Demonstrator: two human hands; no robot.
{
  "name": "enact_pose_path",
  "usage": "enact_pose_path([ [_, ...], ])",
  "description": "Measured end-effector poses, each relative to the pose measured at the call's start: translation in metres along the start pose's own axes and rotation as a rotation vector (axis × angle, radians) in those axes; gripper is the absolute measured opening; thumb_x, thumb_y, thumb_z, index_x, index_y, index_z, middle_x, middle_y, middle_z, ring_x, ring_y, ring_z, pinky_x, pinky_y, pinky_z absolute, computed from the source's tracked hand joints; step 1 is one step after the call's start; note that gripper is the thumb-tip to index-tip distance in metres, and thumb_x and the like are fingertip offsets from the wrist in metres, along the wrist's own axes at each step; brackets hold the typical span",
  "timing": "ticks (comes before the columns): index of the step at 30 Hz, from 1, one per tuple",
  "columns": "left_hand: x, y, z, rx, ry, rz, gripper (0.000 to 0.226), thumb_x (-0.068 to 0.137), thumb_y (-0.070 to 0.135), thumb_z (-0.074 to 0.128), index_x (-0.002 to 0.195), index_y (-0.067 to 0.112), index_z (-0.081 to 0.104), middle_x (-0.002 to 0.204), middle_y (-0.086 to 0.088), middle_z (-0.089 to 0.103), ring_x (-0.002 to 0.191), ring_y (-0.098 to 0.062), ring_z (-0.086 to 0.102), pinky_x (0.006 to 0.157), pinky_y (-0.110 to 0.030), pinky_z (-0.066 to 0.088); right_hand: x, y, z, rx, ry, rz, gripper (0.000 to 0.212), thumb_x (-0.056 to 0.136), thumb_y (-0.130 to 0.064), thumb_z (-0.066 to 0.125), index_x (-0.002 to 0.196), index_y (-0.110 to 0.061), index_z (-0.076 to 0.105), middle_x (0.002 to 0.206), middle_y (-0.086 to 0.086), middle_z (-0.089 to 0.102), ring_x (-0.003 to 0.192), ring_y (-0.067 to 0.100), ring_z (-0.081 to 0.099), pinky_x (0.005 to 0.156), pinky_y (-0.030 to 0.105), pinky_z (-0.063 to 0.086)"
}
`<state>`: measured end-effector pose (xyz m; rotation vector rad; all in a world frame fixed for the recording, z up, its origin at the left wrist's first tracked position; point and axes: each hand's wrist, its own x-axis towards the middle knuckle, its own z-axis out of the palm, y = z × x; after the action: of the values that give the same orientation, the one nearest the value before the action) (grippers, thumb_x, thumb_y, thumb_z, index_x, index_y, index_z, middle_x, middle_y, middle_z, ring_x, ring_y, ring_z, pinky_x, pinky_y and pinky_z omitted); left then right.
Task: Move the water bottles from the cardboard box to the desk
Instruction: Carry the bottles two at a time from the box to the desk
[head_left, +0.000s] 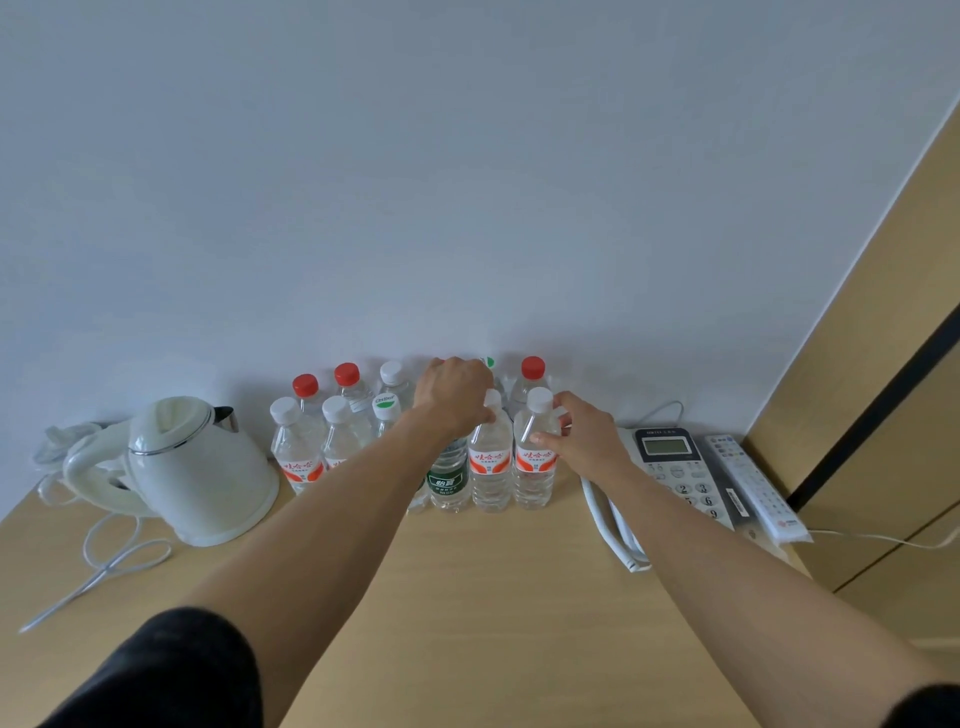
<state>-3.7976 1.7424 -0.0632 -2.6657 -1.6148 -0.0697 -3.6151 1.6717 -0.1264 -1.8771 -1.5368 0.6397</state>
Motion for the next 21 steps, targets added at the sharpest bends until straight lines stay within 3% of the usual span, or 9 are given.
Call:
enact_pose_path([
  [5, -0.003, -0.001, -0.011, 0.002, -0.013, 0.048, 0.041, 0.082, 0.036, 0.067, 0.123, 0.03, 0.065, 0.11, 0.006, 0.069, 0.11, -0.021, 0.057, 0.097, -0.037, 0.038, -0.008, -0.002, -0.012, -0.056, -0.049, 0.051, 0.062, 0.083, -0.024, 0.076, 0.139, -0.026, 0.049, 0.121, 0.005, 0.062, 0.111, 0.023, 0.061, 0.095, 0.035, 0.051],
  [11, 0.012, 0.01, -0.044, -0.095, 0.133, 0.04, 0.038, 0.091, 0.038, 0.054, 0.122, 0.022, 0.068, 0.112, 0.002, 0.072, 0.109, -0.023, 0.061, 0.098, -0.038, 0.039, -0.016, -0.011, -0.046, -0.173, 0.034, 0.111, 0.051, 0.087, -0.012, 0.063, 0.137, -0.019, 0.053, 0.123, 0.011, 0.062, 0.116, 0.029, 0.058, 0.095, 0.037, 0.05],
  [15, 0.026, 0.033, -0.055, 0.031, 0.214, 0.144, 0.042, 0.1, 0.044, 0.045, 0.13, 0.021, 0.064, 0.119, -0.001, 0.069, 0.115, -0.024, 0.057, 0.099, -0.038, 0.04, -0.022, -0.02, -0.077, -0.247, 0.185, 0.122, 0.044, 0.097, -0.03, 0.058, 0.138, -0.016, 0.052, 0.125, 0.013, 0.062, 0.119, 0.03, 0.056, 0.094, 0.036, 0.047],
  [21, 0.035, 0.109, -0.059, 0.056, 0.211, 0.388, 0.051, 0.102, 0.05, 0.037, 0.139, 0.021, 0.055, 0.135, -0.002, 0.061, 0.128, -0.027, 0.048, 0.108, -0.042, 0.035, -0.062, -0.007, -0.124, -0.369, 0.316, 0.261, 0.049, 0.102, -0.045, 0.046, 0.145, -0.02, 0.044, 0.132, 0.012, 0.056, 0.118, 0.03, 0.055, 0.087, 0.036, 0.046],
])
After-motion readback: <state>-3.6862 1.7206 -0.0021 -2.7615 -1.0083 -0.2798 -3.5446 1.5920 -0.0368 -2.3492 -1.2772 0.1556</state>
